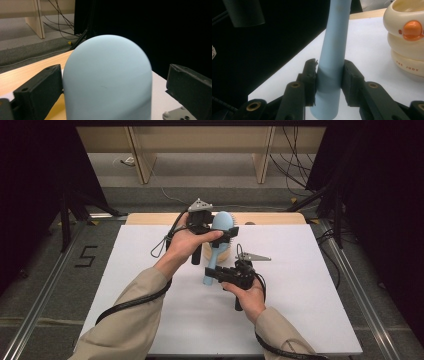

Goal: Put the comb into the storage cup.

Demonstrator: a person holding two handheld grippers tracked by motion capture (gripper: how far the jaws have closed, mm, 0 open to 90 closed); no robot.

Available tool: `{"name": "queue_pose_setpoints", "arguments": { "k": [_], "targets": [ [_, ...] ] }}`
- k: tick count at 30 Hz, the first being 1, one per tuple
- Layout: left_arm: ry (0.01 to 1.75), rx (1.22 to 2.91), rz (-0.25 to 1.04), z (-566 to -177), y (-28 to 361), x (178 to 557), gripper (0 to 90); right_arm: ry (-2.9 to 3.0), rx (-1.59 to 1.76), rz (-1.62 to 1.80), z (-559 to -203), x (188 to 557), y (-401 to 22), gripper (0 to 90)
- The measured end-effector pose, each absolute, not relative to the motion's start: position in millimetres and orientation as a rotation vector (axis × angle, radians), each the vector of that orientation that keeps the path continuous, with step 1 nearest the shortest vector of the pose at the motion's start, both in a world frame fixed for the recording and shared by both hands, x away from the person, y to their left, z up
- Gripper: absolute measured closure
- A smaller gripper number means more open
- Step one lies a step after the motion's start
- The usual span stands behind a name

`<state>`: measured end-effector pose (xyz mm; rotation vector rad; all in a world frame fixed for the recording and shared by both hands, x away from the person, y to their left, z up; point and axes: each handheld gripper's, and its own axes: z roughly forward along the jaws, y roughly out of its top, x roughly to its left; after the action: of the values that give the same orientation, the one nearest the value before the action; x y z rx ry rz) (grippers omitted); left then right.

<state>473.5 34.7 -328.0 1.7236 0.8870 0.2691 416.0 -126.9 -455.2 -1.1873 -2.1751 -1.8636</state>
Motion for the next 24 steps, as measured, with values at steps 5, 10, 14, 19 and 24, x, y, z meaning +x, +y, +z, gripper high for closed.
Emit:
{"name": "queue_pose_setpoints", "arguments": {
  "k": [5, 10, 14, 19, 24],
  "targets": [
    [0.926, 1.716, 0.268, -332.2, 35.1, 477.7, 7.3, -2.177, -1.185, -1.865, -455.3, 416.1, -126.8, 67.6],
    [0.941, 1.708, 0.251, -334.0, 34.7, 479.1, 18.9, -2.173, -1.19, -1.86, -455.3, 416.2, -127.0, 67.6],
    [0.943, 1.694, 0.254, -333.9, 35.9, 478.4, 19.1, -2.183, -1.191, -1.86, -455.3, 416.4, -127.8, 67.7],
    [0.94, 1.672, 0.276, -330.7, 38.1, 474.9, 19.3, -2.204, -1.193, -1.869, -452.7, 416.1, -127.8, 67.7],
    [0.929, 1.635, 0.324, -329.1, 37.5, 469.2, 19.5, -2.251, -1.224, -1.883, -449.2, 415.9, -128.8, 67.3]
  ]
}}
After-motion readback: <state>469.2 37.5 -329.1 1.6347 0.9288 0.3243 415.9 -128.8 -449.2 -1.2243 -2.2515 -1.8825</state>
